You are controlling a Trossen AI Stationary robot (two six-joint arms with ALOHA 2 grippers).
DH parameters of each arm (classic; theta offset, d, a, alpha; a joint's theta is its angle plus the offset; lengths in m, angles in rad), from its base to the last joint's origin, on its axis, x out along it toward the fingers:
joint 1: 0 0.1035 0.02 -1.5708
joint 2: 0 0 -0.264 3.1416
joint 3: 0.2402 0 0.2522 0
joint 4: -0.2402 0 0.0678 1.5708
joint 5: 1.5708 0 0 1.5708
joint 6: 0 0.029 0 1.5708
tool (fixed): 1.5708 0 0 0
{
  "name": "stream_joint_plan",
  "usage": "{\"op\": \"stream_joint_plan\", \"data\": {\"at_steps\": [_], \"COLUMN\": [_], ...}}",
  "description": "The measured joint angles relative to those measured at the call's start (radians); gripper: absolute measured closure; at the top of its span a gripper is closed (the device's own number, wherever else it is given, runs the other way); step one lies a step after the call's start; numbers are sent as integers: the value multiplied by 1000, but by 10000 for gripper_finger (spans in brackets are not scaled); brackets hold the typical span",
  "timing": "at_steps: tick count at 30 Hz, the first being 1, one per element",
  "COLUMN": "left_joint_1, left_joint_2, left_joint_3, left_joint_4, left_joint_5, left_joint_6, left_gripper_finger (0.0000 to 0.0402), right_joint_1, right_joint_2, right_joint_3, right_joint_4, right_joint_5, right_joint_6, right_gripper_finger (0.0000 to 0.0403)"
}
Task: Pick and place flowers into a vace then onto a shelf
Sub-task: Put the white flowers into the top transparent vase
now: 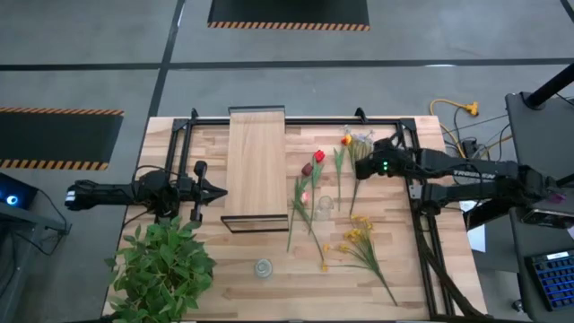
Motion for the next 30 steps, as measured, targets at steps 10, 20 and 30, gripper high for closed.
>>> {"op": "stream_joint_plan", "data": {"at_steps": [10,20,30], "left_joint_1": [0,0,0], "left_joint_2": [0,0,0], "left_joint_3": [0,0,0], "left_joint_4": [0,0,0], "left_joint_5": [0,0,0], "left_joint_6": [0,0,0], "left_gripper_finger": [402,402,402], "right_joint_1": [0,0,1], "right_joint_2": [250,457,593], "right_joint_3": [-18,-3,11], "right_joint_4": [19,96,103], "right_joint_5": [0,-1,-12], "right_joint_6": [130,142,98], "right_gripper_finger": [179,179,179]}}
